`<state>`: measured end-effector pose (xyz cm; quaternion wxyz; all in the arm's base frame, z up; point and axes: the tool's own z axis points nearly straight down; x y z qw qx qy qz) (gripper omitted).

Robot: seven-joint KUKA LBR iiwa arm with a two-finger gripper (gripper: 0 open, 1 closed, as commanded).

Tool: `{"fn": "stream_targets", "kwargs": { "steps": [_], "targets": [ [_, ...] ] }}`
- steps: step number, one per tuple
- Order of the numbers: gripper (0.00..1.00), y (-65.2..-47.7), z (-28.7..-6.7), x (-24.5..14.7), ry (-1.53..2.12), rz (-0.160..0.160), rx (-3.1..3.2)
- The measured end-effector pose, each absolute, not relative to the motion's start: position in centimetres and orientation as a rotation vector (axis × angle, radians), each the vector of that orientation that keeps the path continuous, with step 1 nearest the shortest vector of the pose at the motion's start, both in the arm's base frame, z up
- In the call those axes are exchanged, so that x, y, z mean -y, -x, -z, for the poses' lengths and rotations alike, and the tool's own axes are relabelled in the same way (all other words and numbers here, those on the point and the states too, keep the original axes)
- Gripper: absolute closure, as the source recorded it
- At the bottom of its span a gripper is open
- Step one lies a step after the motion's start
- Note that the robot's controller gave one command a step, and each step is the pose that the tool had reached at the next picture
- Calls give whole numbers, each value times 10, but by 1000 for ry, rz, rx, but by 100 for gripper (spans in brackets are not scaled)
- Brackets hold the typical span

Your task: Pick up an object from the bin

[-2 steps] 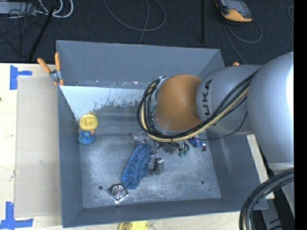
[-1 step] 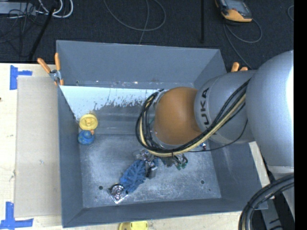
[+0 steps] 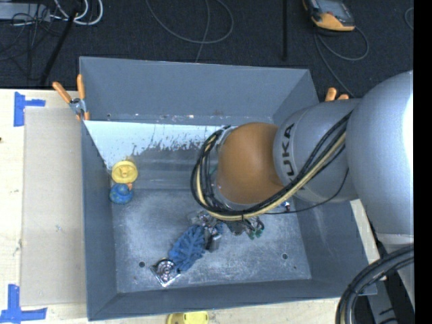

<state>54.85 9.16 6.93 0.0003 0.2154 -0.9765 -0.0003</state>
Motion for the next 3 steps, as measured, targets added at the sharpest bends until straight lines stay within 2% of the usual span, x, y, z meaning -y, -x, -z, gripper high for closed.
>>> {"fn": "stream_targets", "kwargs": {
  "steps": [1, 2, 3],
  "targets": [
    [100, -552, -158, -78, -633, 0, 3078],
    [100, -552, -158, -78, -634, 0, 3078],
    [100, -568, -202, -95, -641, 0, 3073]
  ]
}}
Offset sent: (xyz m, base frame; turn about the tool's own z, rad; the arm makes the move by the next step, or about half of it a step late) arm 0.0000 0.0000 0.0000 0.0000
